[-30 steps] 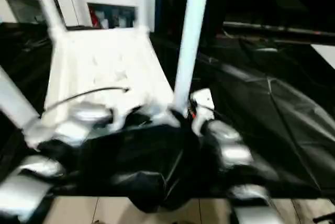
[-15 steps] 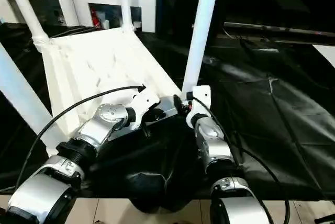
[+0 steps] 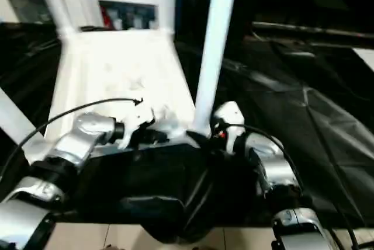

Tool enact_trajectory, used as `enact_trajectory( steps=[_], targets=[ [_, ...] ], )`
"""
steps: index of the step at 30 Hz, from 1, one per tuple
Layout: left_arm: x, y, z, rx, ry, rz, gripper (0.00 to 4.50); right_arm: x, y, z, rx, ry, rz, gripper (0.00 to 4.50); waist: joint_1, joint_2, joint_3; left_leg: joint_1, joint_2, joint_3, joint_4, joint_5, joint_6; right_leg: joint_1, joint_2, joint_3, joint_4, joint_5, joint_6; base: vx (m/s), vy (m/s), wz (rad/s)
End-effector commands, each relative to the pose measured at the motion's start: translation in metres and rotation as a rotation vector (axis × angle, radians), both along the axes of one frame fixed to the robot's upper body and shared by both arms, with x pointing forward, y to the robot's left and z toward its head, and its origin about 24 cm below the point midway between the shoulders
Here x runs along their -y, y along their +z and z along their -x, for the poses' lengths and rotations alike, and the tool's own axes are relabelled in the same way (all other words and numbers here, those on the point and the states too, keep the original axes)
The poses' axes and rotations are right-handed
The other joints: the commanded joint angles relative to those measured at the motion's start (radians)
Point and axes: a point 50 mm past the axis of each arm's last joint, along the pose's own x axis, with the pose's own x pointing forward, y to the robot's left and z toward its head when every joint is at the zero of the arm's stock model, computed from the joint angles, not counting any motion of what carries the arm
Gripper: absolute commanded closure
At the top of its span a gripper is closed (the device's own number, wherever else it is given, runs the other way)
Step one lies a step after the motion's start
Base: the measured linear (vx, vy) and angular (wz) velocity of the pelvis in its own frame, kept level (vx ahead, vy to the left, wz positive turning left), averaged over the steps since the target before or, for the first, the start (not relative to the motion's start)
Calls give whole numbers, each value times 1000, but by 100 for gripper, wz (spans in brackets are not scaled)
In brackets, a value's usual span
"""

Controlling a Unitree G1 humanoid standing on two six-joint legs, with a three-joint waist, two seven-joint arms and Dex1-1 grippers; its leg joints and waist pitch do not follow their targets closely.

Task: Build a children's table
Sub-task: Rotate leg to tighten

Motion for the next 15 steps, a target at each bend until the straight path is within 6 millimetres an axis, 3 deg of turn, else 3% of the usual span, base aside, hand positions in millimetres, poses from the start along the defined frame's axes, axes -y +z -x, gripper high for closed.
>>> enact_trajectory(
  steps=[1, 4, 10, 15],
  targets=[
    [3, -10, 10, -77, -64, 0, 450, 5, 5, -2, 10, 33, 23, 72, -1, -7, -48, 7, 37, -9, -58, -188, 99, 44, -50, 42, -46, -136, -257, 0, 0, 0],
    [-3, -10, 9, -80, -52, -8, 450, 6, 4, 1, -22, 95, 63, 72, 3, -11, -46, 7, 36, -7, -57, -183, 96, 47, -49, 41, -44, -131, -258, 0, 0, 0],
    [-5, -9, 9, -78, -50, 2, 450, 6, 2, 3, -43, 124, 69, 131, 9, -17, -44, 7, 36, -6, -56, -191, 81, 47, -53, 43, -48, -181, -237, 0, 0, 0],
    [-5, -8, 9, -75, -49, 5, 450, 5, 1, 3, -48, 129, 81, 181, 12, -16, -45, 7, 35, -6, -54, -172, 85, 47, -52, 42, -45, -164, -238, 0, 0, 0]
  ],
)
